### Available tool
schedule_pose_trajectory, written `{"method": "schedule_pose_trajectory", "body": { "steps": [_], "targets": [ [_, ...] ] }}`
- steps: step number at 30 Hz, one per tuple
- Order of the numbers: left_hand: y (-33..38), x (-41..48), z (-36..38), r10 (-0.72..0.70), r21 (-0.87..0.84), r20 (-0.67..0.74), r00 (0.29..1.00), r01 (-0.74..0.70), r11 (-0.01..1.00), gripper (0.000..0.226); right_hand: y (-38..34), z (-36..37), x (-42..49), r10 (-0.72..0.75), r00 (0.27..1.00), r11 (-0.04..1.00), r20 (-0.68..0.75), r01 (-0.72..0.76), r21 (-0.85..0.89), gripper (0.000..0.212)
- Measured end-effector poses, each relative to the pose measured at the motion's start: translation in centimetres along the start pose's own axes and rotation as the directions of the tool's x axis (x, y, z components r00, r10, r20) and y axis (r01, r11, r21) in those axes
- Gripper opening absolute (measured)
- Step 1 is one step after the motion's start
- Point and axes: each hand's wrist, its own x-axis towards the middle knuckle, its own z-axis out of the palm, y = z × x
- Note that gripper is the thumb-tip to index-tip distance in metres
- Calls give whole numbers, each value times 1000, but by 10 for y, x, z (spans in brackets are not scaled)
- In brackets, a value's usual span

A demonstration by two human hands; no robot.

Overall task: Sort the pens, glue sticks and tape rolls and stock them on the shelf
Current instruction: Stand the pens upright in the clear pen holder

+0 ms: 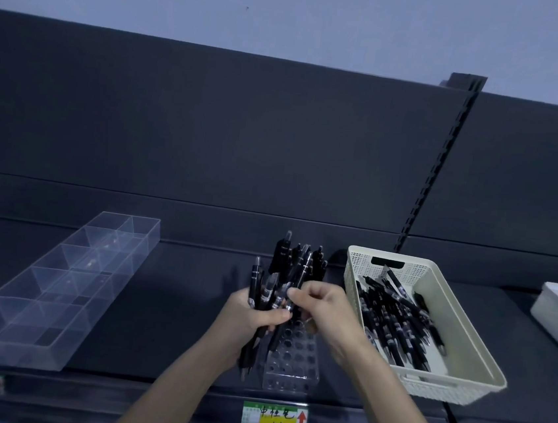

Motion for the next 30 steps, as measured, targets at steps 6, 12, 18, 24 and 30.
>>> {"method": "schedule_pose_trajectory", "body": {
  "steps": [6,12,18,24,30],
  "targets": [
    [-1,2,-11,-83,46,-89,993,87,995,23,14,-33,8,-61,955,986,-289,13,-165,27],
    [-8,2,-17,-116,15,-106,988,118,993,19,24,-40,26,-237,900,892,-365,52,-450,6],
    [-11,0,-22,-104,-32,-135,985,100,994,11,44,-23,35,-253,939,761,-234,44,-647,3],
    [-15,0,-24,-100,-23,-140,985,98,995,14,52,-17,38,-225,931,714,-287,-43,-699,18],
    [-13,-2,-24,-112,-31,-156,981,108,994,12,53,-22,32,-228,919,765,-323,-36,-643,21]
  ]
}}
